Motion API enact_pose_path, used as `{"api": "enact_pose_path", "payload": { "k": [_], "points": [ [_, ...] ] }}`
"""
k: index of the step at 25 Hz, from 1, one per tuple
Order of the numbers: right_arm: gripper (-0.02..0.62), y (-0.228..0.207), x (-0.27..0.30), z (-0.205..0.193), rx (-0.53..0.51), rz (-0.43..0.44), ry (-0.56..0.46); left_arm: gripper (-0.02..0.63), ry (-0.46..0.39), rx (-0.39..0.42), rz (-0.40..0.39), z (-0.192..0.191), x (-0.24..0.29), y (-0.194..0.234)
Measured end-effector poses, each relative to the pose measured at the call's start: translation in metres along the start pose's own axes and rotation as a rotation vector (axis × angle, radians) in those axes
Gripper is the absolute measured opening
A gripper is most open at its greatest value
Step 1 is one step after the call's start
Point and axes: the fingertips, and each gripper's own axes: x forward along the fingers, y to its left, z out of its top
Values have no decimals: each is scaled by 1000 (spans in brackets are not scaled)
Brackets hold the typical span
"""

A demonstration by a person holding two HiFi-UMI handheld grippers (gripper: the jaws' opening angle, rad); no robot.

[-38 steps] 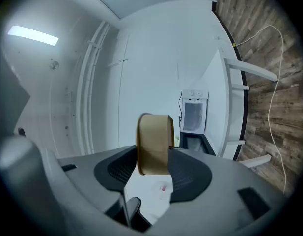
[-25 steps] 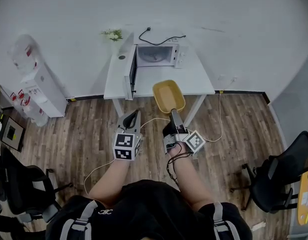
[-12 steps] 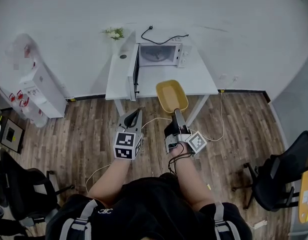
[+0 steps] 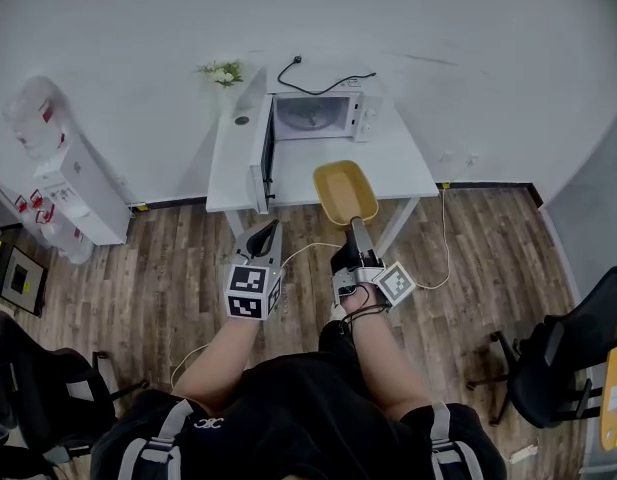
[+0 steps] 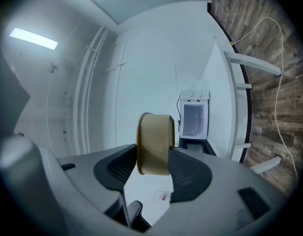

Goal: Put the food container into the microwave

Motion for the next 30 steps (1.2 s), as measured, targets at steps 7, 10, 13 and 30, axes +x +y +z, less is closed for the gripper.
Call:
{"api": "enact_pose_path", "payload": {
  "k": [7,10,13,30],
  "points": [
    [207,-41,67,36,24,-3,11,3,3,15,-16,0,79,12],
    [207,-64,98,60,33,-11,8,3,5,23,-21,1,121,17],
    [207,-83,129,79,44,-11,16,3,12,19,-17,0,162,24],
    [206,-206,313,190,137,-103,146,3,97,-44,90,-3,395,68]
  ]
}}
